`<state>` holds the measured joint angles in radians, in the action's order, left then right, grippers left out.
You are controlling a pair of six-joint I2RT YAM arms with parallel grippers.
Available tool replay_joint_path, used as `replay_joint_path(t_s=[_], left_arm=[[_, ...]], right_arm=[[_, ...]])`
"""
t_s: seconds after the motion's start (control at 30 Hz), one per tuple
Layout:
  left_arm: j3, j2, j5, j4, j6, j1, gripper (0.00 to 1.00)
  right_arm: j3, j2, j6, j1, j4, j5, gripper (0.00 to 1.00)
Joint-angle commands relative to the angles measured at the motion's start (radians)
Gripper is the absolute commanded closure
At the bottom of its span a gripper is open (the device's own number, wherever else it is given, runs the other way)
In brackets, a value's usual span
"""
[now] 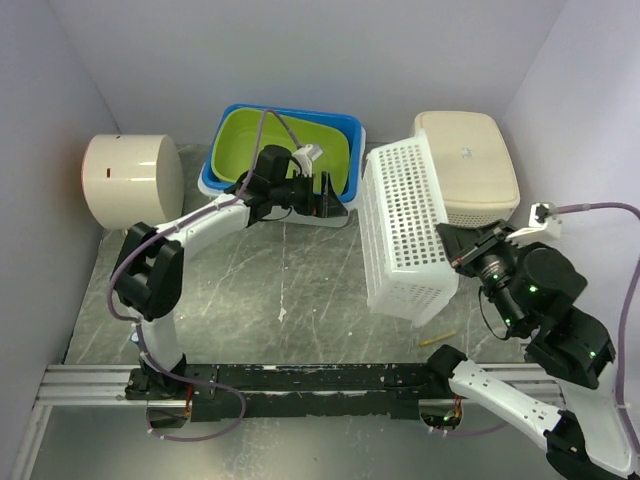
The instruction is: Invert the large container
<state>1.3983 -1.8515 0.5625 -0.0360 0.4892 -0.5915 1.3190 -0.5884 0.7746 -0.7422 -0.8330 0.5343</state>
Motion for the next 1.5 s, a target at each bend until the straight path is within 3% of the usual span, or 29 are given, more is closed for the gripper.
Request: replay_joint_path(t_s=[0.0, 0.17, 0.33, 0.6, 0.8, 0.97, 1.03, 1.13, 1.27, 1.4, 1.47], left_arm=[[0.034, 0.169, -0.027, -0.077, 0.016, 0.022, 0.00], [0.043, 0.418, -0.176, -0.465, -0.054, 0.034, 0.00], [0.078, 0.577, -0.349, -0.685, -0.049, 0.046, 0.00], [0.181, 0.687, -0.534, -0.790, -0.039, 0.052, 0.00], [0.190, 0.706, -0.548, -0.790, -0.031, 0.053, 0.00], [0.176, 0.691, -0.524, -0.803, -0.034, 0.053, 0.00], [0.160, 0.687, -0.525, -0.805, -0.032, 0.053, 0.00], [0.104, 0.698, -0.525, -0.782, -0.027, 0.053, 0.00], [0.022, 0.719, -0.536, -0.763, -0.019, 0.053, 0.00], [-0.055, 0.741, -0.523, -0.761, -0.015, 0.053, 0.00], [-0.108, 0.760, -0.526, -0.756, -0.007, 0.053, 0.00]], right_arm=[[-0.056, 0.015, 0.125, -0.001, 0.070, -0.079, 1.00], [-0.124, 0.026, 0.111, -0.001, 0.098, -0.232, 1.00], [-0.098, -0.007, 0.017, -0.001, 0.112, -0.445, 1.00], [-0.165, -0.164, 0.039, -0.002, 0.224, -0.922, 1.00], [-0.227, -0.333, 0.114, 0.012, 0.350, -1.118, 1.00], [-0.310, -0.479, 0.089, 0.184, 0.354, -1.338, 1.00], [-0.360, -0.513, 0.016, 0.303, 0.324, -1.348, 1.00], [-0.342, -0.615, -0.176, 0.382, 0.208, -1.212, 0.99], [-0.324, -0.735, -0.304, 0.387, 0.199, -0.985, 0.79], [-0.285, -0.761, -0.357, 0.388, 0.203, -0.836, 0.48], [-0.260, -0.762, -0.376, 0.388, 0.173, -0.774, 0.39]])
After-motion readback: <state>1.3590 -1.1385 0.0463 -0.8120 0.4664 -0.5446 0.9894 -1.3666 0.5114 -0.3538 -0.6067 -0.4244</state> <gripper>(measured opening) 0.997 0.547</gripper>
